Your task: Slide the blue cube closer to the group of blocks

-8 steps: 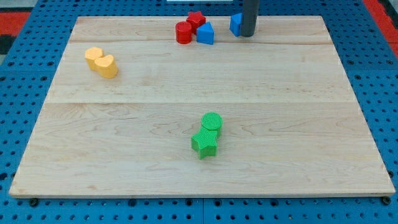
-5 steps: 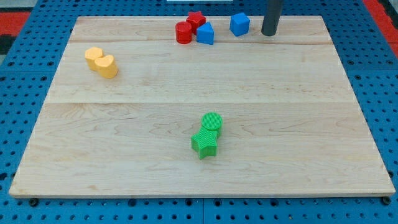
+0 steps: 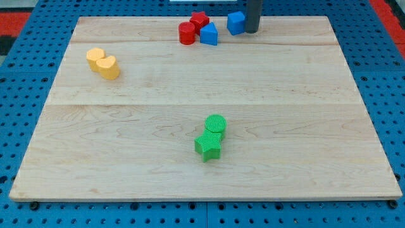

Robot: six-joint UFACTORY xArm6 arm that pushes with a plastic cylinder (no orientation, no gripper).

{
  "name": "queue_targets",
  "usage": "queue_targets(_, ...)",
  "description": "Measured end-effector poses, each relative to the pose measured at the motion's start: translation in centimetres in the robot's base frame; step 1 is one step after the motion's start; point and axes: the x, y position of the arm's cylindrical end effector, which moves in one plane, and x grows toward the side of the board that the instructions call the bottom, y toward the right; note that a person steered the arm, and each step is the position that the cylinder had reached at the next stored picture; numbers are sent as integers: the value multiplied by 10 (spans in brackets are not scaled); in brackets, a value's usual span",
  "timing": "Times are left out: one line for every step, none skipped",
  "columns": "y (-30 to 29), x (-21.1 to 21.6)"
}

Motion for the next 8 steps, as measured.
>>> queue_targets(10,0)
queue_targets(14,0)
queue_targets(14,-10)
queue_targets(14,-27)
queue_targets(2,-29)
queue_targets(-19,-28)
queue_targets(-32,-28)
queue_targets(-40,-28)
